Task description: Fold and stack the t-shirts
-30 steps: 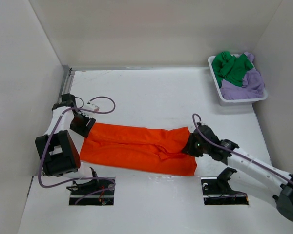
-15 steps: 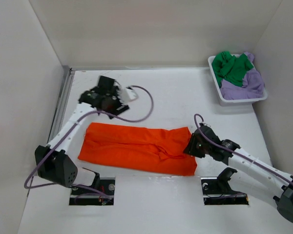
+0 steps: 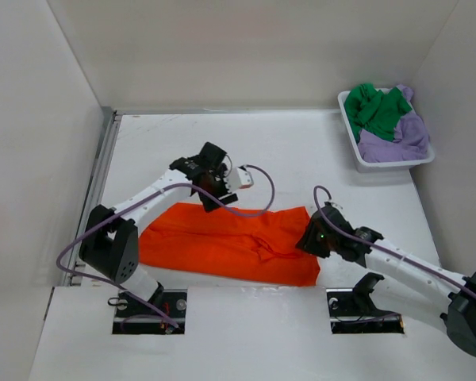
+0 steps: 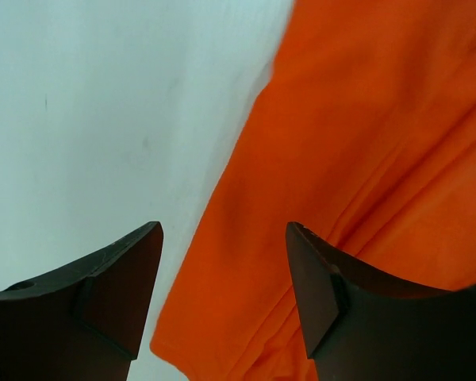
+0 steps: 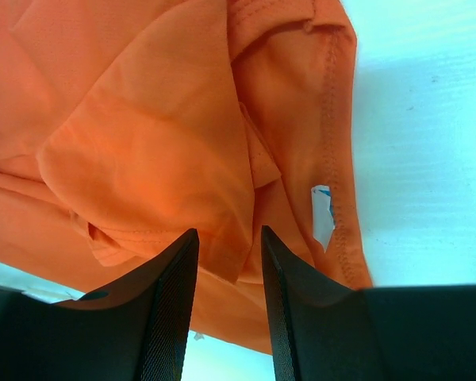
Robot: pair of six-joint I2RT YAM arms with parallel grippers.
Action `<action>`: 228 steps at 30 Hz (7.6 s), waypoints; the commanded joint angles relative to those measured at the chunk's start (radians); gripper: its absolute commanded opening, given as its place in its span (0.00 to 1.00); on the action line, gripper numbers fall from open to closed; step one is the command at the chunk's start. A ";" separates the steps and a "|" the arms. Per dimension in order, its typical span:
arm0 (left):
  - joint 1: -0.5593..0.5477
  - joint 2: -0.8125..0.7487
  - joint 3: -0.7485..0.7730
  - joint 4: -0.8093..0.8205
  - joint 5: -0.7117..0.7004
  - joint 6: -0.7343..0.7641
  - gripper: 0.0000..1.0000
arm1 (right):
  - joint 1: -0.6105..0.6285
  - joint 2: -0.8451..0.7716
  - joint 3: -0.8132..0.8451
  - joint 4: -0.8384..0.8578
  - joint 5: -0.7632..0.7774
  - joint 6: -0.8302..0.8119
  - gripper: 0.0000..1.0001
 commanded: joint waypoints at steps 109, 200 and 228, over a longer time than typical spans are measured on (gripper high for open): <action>0.686 0.145 -0.061 0.053 -0.142 -0.066 0.62 | -0.434 0.692 0.700 0.020 0.013 -0.430 0.63; -0.112 -0.587 -0.445 -0.027 -0.005 0.611 0.73 | -0.079 0.309 0.001 0.468 -0.289 -0.210 0.49; -0.112 -0.221 -0.620 0.343 0.204 0.797 0.50 | -0.031 0.267 0.011 0.368 -0.209 -0.126 0.53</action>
